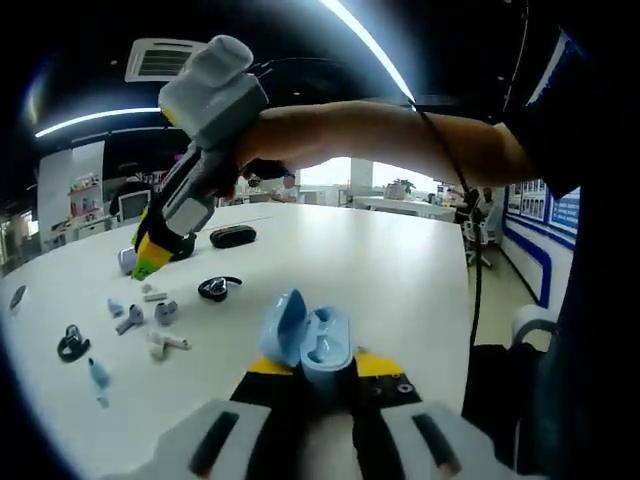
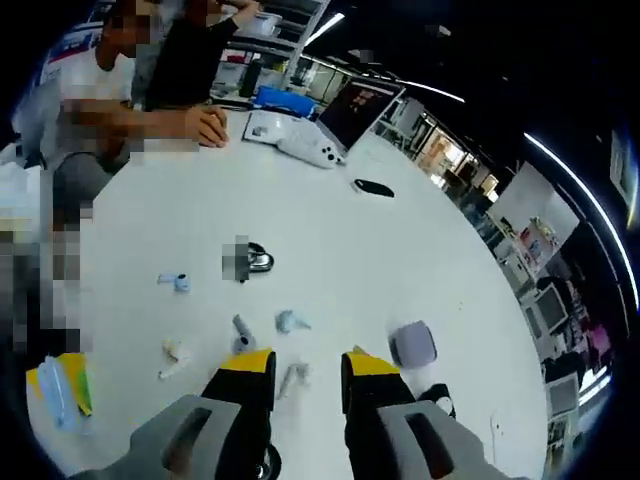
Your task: Pick up the earbuds from the table and place the earbuds into the earbud case
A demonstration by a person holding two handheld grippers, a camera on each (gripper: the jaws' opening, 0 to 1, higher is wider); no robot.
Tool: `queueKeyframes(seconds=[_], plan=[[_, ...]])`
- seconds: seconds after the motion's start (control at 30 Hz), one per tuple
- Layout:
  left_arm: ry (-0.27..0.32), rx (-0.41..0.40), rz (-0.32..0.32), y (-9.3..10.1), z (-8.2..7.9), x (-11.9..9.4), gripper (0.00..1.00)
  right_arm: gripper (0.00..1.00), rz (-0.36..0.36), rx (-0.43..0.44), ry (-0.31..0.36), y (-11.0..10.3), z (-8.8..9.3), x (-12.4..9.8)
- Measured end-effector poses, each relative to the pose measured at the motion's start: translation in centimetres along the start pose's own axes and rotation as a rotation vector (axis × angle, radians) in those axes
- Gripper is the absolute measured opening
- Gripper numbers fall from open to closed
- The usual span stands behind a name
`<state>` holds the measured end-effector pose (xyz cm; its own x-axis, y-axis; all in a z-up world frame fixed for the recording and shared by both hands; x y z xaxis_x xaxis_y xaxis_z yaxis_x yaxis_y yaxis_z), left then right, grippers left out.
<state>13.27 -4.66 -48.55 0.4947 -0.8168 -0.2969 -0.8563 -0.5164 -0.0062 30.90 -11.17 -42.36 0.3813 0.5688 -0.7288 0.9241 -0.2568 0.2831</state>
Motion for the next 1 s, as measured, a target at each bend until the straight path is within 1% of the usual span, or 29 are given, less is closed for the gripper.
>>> queueKeyframes(seconds=[0.17,0.2,0.23,0.33,0.43,0.77,1.0], plan=[[0.002,0.000,0.002,0.0,0.1,0.0,0.19,0.25,-0.006,-0.089,-0.068,0.8,-0.5,1.9],[0.002,-0.001,0.002,0.0,0.1,0.0,0.19,0.25,-0.011,-0.093,-0.073,0.8,-0.6,2.3],[0.003,-0.002,0.002,0.0,0.1,0.0,0.19,0.25,-0.023,-0.107,-0.094,0.9,-0.6,2.6],[0.003,-0.002,0.002,-0.1,0.1,0.0,0.19,0.25,-0.036,-0.110,-0.118,1.1,-0.5,3.8],[0.003,-0.002,0.002,-0.1,0.1,0.0,0.19,0.25,-0.040,-0.117,-0.125,1.1,-0.5,4.3],[0.004,0.000,0.010,-0.1,0.1,0.0,0.19,0.25,-0.057,-0.092,-0.100,0.9,-1.4,4.9],[0.004,0.000,0.010,0.0,0.0,0.0,0.19,0.25,-0.078,-0.100,-0.100,0.6,-1.8,5.1]])
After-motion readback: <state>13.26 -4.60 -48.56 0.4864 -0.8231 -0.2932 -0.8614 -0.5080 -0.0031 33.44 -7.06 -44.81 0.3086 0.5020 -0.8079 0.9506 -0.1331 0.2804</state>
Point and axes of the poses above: the point that each gripper's makers call its tool centre point, and the gripper's own axes: x roughly forward along the fingers, y roughly to its right, z roughly out of its underside, the point moved 8 cm from there along -x, roughly backward along the fingers, and after that the axes turned 6 degrees about -z, right-handed, at the moved point
